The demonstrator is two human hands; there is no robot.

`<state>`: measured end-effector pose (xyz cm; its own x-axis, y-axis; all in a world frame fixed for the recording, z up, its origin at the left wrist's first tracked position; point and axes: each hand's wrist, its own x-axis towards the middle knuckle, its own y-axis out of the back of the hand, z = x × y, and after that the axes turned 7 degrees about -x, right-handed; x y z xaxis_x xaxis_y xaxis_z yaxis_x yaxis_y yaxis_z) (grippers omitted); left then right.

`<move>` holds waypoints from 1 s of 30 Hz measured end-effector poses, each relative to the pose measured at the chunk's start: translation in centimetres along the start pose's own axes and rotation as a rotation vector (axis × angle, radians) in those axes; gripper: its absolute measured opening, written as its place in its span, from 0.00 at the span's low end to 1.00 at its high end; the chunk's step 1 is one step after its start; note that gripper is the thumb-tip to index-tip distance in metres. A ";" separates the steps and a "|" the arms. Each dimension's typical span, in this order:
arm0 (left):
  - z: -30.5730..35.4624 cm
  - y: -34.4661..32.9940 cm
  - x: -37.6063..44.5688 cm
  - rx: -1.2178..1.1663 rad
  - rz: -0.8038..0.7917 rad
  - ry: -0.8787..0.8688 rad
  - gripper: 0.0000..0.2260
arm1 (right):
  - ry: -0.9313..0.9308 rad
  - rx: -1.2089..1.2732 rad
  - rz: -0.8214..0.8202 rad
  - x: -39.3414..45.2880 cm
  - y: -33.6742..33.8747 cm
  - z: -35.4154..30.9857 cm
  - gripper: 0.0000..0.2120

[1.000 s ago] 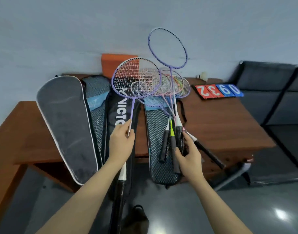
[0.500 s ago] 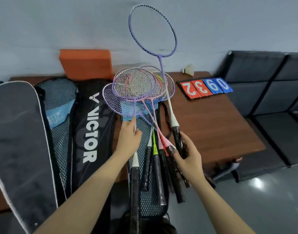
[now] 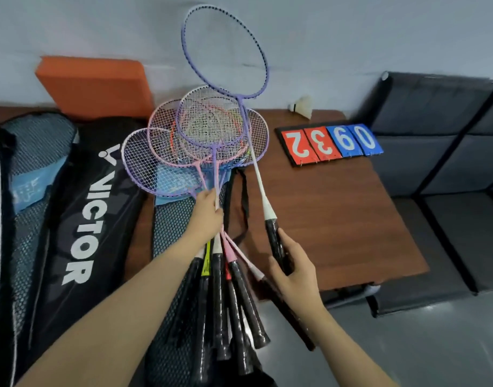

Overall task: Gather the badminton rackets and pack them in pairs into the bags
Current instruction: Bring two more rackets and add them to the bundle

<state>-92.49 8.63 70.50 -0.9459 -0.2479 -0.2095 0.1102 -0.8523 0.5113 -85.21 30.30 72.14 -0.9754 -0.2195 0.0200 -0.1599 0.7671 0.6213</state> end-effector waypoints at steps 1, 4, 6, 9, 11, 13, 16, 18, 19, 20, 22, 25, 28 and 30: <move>-0.6 -0.5 -0.1 0.075 -0.015 0.010 0.24 | 0.007 0.005 -0.011 0.2 0.3 0.5 0.26; -1.9 -1.1 -1.4 0.145 -0.014 0.017 0.28 | 0.041 0.010 -0.027 0.6 0.9 1.3 0.27; -2.2 -1.1 -2.4 0.031 0.023 0.053 0.26 | 0.057 -0.003 -0.043 0.8 1.1 1.8 0.28; -2.7 -1.5 -4.0 -0.028 0.090 0.043 0.22 | 0.084 -0.032 -0.087 0.8 1.2 2.6 0.29; -3.0 -1.9 -5.0 -0.012 0.134 -0.012 0.19 | 0.100 -0.056 -0.145 0.9 1.0 2.9 0.29; -3.1 -2.3 -5.9 -0.001 0.167 -0.048 0.17 | 0.111 -0.095 -0.194 1.0 0.4 3.0 0.28; -3.4 -2.6 -6.8 0.014 0.198 -0.074 0.16 | 0.108 -0.138 -0.228 1.1 -0.8 3.2 0.27; -3.6 -2.7 -7.2 0.046 0.211 -0.097 0.16 | 0.101 -0.141 -0.255 1.3 -1.5 3.2 0.26; -3.7 -2.8 -7.3 0.072 0.212 -0.111 0.17 | 0.110 -0.140 -0.271 1.4 -1.8 3.1 0.26; -3.7 -2.9 -7.5 0.103 0.212 -0.128 0.18 | 0.128 -0.142 -0.285 1.4 -2.0 2.9 0.26; -3.8 -3.1 -7.8 0.141 0.205 -0.140 0.19 | 0.161 -0.159 -0.293 1.5 -2.3 2.9 0.26; -4.2 -3.2 -7.9 0.168 0.208 -0.135 0.19 | 0.135 -0.207 -0.251 1.1 -1.9 3.6 0.25; -4.1 -3.5 -8.2 0.223 0.234 -0.146 0.20 | 0.096 -0.268 -0.209 0.3 -1.2 4.6 0.24; -3.7 -3.9 -8.4 0.242 0.264 -0.128 0.19 | 0.089 -0.280 -0.187 0.0 -1.0 4.8 0.25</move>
<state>-83.87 12.31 67.21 -0.9266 -0.3723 0.0541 0.2949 -0.6295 0.7188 -85.78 32.42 67.74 -0.9141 -0.4018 -0.0541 -0.2747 0.5159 0.8114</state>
